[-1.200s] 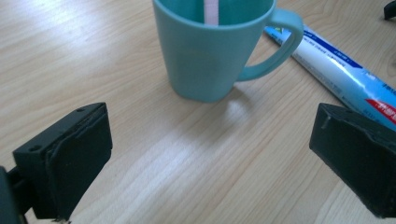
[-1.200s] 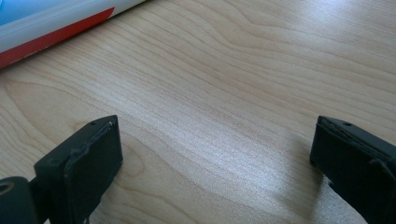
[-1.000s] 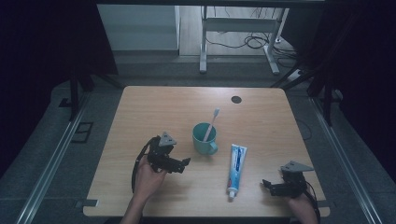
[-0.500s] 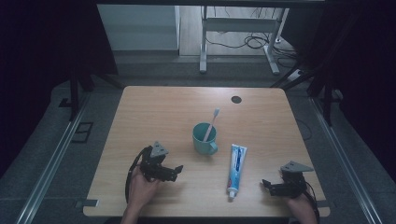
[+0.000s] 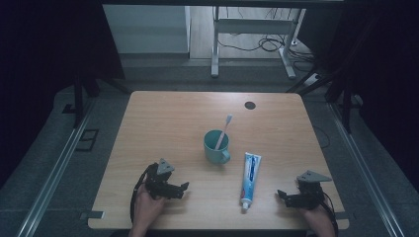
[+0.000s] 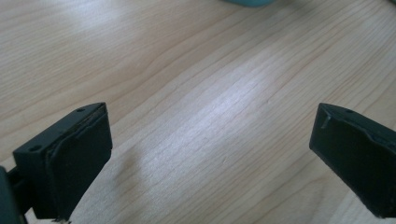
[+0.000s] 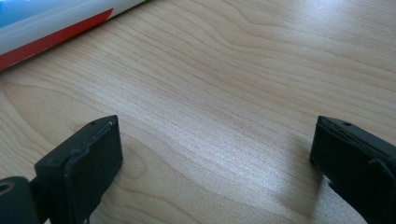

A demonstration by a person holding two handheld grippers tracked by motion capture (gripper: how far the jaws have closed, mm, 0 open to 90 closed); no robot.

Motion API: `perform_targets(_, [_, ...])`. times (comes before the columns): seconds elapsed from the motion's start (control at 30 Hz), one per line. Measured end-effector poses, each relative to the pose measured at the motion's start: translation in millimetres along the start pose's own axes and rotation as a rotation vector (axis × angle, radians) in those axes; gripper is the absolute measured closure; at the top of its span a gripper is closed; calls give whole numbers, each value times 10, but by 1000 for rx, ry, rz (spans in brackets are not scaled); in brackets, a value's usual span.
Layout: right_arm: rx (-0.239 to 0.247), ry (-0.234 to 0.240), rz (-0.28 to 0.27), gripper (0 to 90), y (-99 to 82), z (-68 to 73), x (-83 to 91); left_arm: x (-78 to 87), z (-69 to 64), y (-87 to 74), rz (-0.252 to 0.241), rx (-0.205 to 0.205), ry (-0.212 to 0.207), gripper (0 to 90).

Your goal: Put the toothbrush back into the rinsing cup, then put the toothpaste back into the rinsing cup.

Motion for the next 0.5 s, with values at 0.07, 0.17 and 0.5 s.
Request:
perform_targets(0.07, [0, 0, 0, 21, 0, 0, 0, -19, 11, -28, 13, -2, 8, 0])
perform_targets(0.17, [0, 0, 0, 21, 0, 0, 0, -62, 16, -76, 37, -10, 12, 0])
perform_targets(0.5, [1, 1, -1, 26, 0, 0, 2, -128, 35, -132, 59, -23, 20, 0])
Point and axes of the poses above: each handheld gripper's, and its own axes: x roughly backward along the jaws, y roughly out of its top, z roughly to its left, the point moved 8 cm from there along -x, roughly forward along the jaws, and after that the axes turned 3 degrees about -y, right-handed, at the moved point
